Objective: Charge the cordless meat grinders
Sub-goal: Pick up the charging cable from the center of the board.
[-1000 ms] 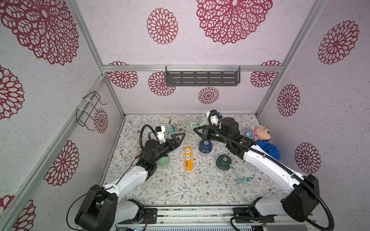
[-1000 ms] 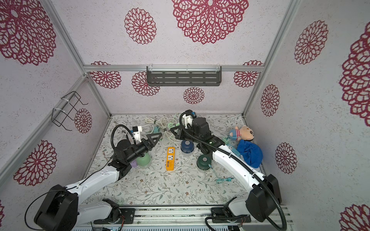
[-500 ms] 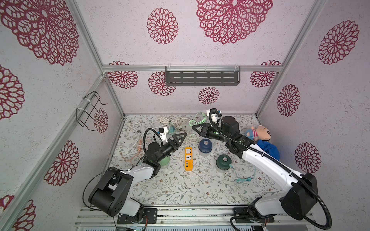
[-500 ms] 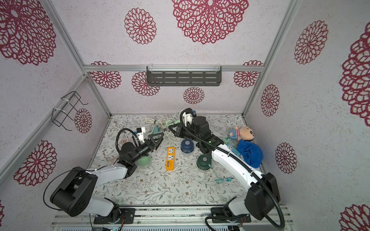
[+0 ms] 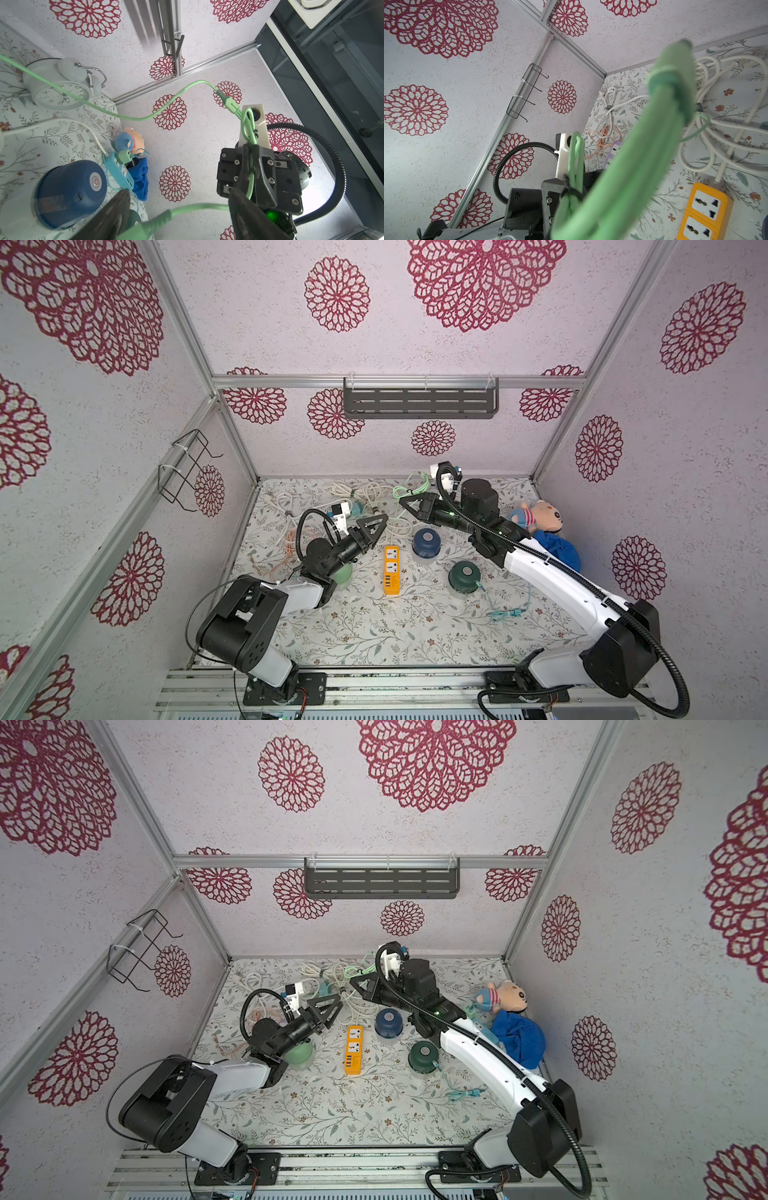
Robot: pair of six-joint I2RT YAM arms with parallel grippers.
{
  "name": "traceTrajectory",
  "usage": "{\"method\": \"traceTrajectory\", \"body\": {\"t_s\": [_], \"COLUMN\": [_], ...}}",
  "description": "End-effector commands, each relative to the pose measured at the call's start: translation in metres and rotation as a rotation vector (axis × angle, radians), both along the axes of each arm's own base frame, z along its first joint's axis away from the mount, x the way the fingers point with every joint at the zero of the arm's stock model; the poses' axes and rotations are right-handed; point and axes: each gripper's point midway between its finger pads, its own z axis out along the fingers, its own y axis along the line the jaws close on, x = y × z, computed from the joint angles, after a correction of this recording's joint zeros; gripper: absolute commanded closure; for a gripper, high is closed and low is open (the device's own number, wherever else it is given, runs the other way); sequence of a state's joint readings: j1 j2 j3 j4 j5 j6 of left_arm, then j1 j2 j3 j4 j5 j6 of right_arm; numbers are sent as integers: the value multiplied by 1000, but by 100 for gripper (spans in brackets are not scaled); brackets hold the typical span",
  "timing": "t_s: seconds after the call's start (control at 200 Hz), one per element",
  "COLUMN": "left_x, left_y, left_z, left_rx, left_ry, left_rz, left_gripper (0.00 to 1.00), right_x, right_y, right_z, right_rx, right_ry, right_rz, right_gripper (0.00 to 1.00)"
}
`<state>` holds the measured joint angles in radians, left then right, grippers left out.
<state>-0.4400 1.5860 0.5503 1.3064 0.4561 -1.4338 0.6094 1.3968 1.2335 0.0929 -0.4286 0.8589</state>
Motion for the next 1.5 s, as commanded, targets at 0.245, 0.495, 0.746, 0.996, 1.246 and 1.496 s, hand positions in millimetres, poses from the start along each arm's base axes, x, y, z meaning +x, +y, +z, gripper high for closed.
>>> {"method": "traceTrajectory", "body": {"t_s": [0.245,0.495,0.746,0.996,1.246,1.496], "left_x": [-11,-12,-10,-17,-20,-13], "left_y": [6,8,6,23,26,16], "left_z": [18,18,5,-17,-7,-3], "left_rx": [-66,-48,3,106,130,81], "left_ry": [-51,-47,0,66,46,45], "left_rz": [-13,-5,1,81,84,31], "left_gripper": [37,41,30,19,16,22], "right_x": [0,-1,-4,-9,-11,-13], "right_y": [-22,-29,-31,-32,-30,-28], "right_z": [19,17,23,26,27,26], "right_rx": [47,47,64,67,105,144], "right_ry": [-47,-42,-50,-52,-41,-23], "right_rz": [-30,-42,-35,-27,-12,3], "right_gripper": [100,100,100,100,100,100]}}
